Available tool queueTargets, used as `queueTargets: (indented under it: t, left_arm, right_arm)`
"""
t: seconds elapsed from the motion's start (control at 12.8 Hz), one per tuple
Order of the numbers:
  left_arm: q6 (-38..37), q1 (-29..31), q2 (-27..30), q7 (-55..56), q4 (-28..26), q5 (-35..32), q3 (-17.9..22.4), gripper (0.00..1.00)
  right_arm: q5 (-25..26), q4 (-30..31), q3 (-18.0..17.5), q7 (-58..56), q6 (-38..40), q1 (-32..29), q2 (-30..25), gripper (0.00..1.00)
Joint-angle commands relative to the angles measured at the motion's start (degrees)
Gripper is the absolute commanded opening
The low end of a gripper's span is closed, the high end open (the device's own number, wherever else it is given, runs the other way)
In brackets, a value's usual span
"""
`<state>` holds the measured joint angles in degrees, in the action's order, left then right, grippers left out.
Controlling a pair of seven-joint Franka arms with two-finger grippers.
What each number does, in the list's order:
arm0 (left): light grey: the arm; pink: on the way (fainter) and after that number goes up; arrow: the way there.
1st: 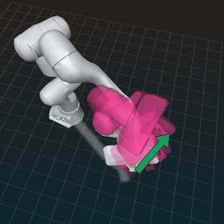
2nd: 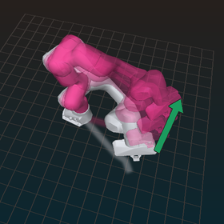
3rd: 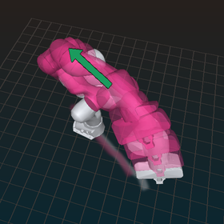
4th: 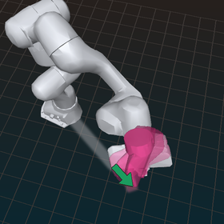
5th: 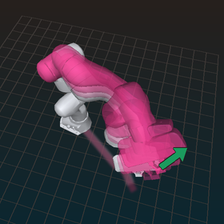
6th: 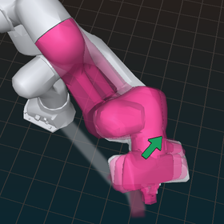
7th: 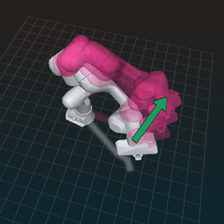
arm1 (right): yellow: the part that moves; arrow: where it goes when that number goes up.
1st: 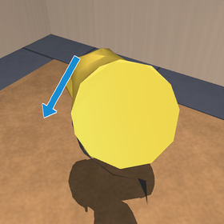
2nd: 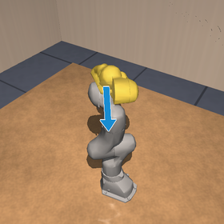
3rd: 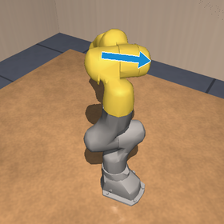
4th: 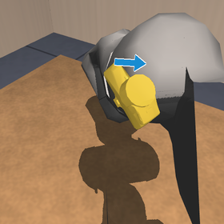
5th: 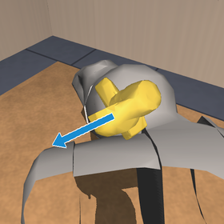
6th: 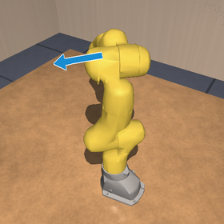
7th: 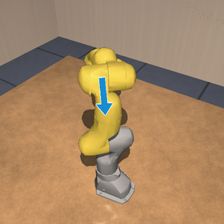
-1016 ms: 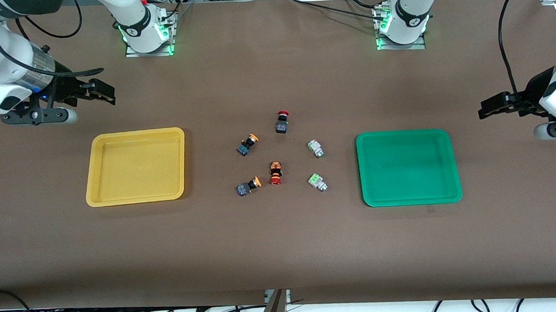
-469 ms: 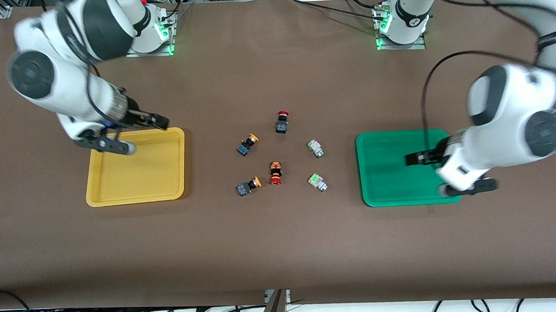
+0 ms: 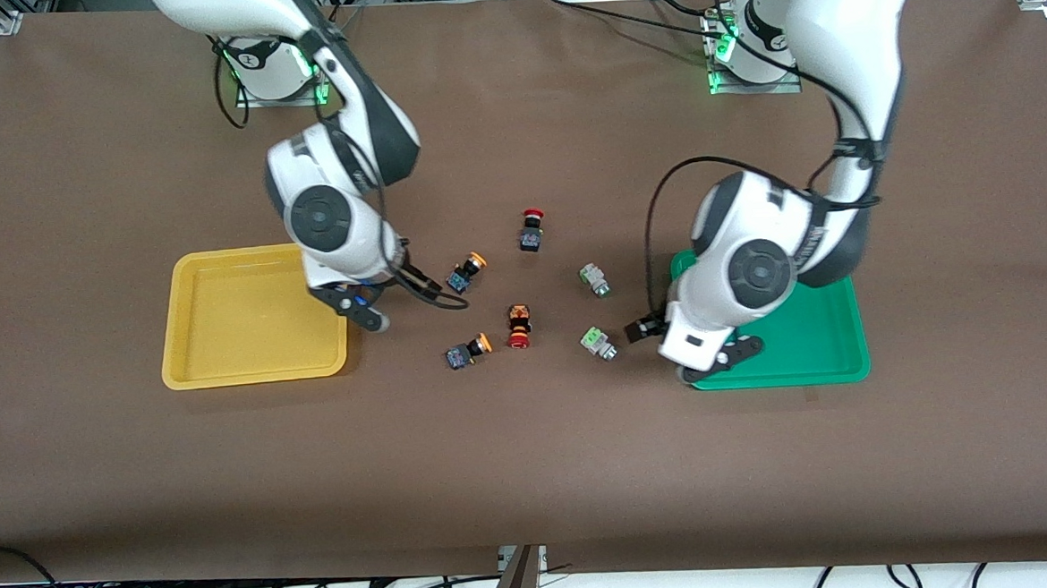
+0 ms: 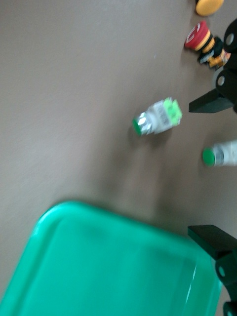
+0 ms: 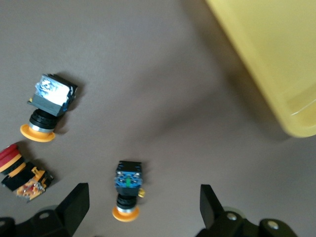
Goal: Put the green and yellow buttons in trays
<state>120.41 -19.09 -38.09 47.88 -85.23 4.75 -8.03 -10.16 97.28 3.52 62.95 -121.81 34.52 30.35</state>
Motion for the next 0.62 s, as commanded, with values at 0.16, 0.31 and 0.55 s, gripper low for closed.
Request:
queueTargets:
  t: [0.16,0.31,0.55]
  left_arm:
    - [13.8,-0.2,1.7,12.1,-15.5,-8.6,-5.8,1.00]
    - [14.7,0.0,1.7,20.5,-17.9,-13.3,-9.3,1.00]
    - [14.7,-0.1,1.5,23.2,-18.0,-13.6,-10.6,0.71]
  right_arm:
    - [-6.8,-0.9,0.3,4.2,-8.1,3.3,6.8,0.99]
    - [-6.8,-0.7,0.3,4.4,-9.6,4.1,8.4,0.99]
    - [-6.9,3.4,-0.2,4.3,-12.9,4.4,8.9,0.97]
